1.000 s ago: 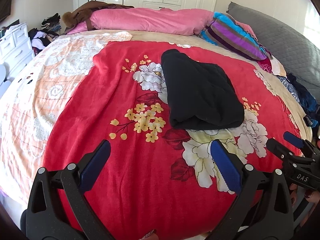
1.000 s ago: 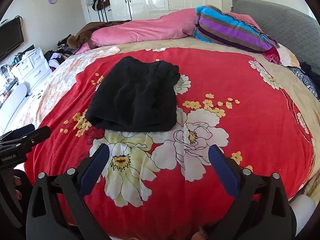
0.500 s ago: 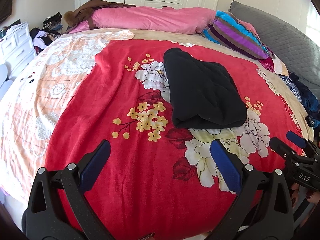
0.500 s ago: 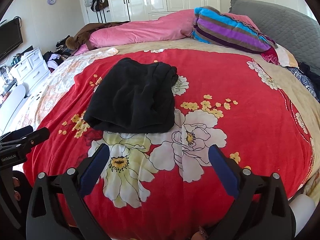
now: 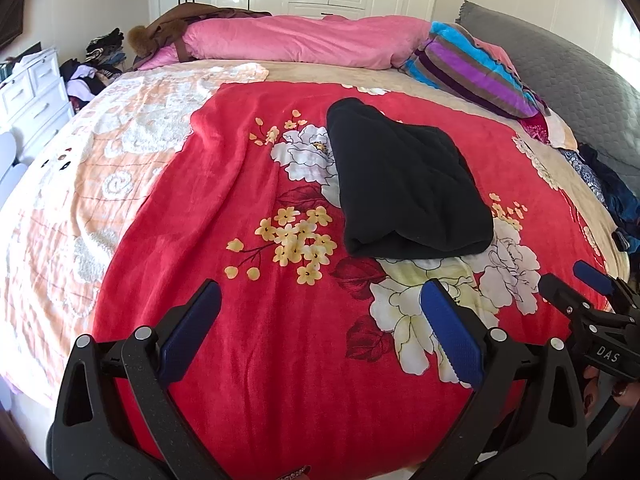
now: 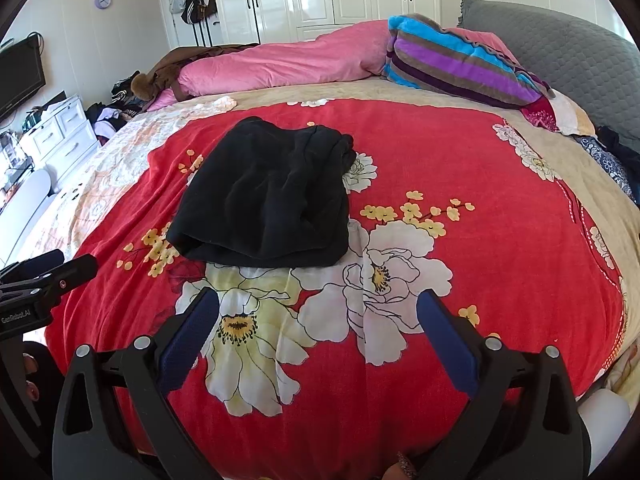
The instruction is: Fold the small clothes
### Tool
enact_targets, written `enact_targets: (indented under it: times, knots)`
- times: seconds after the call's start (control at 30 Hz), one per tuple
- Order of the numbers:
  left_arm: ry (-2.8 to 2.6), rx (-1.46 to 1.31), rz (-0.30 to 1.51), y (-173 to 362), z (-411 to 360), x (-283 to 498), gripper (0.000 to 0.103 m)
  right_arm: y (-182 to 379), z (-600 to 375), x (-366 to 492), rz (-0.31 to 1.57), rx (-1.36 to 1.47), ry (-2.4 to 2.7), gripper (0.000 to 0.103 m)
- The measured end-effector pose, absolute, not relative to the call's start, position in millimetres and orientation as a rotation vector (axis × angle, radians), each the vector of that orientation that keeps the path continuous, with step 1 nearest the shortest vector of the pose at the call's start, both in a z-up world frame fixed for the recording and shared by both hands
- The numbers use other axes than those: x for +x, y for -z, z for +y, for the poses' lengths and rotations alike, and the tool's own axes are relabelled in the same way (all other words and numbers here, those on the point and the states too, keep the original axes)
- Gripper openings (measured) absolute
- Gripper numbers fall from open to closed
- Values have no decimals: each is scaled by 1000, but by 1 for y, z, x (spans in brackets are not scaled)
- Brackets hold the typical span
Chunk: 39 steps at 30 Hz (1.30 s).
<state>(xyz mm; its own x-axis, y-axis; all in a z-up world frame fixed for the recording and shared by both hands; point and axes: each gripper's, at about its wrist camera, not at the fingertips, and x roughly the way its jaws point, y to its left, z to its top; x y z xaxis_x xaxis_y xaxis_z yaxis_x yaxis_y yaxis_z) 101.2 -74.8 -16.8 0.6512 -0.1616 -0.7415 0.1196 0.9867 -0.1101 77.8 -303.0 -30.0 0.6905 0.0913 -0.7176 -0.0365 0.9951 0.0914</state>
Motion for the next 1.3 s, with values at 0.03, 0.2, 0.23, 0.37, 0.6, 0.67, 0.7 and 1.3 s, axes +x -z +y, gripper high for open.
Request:
enact_targets:
  times: [0.03, 0.2, 0.23, 0.37, 0.6, 0.67, 0.7, 1.3]
  knots:
    - [158, -52, 847, 17, -75, 101, 94, 30, -302, 78, 806, 72, -72, 99]
    - [156, -51, 849, 16, -75, 102, 94, 30, -302, 78, 806, 72, -72, 99]
    - [156, -50, 849, 16, -74, 101, 94, 30, -303, 78, 806, 72, -72, 99]
    - [155, -50, 848, 17, -75, 102, 94, 30, -302, 77, 805, 70, -70, 99]
    - [155, -51, 848, 16, -74, 102, 94, 30, -302, 77, 805, 70, -70, 99]
    - [155, -51, 848, 16, -74, 102, 94, 30, -302, 78, 805, 70, -70, 99]
    - [155, -52, 848, 16, -74, 102, 94, 30, -302, 78, 806, 70, -71, 99]
    - [146, -49, 848, 15, -74, 100, 94, 30, -301, 77, 805, 69, -69, 99]
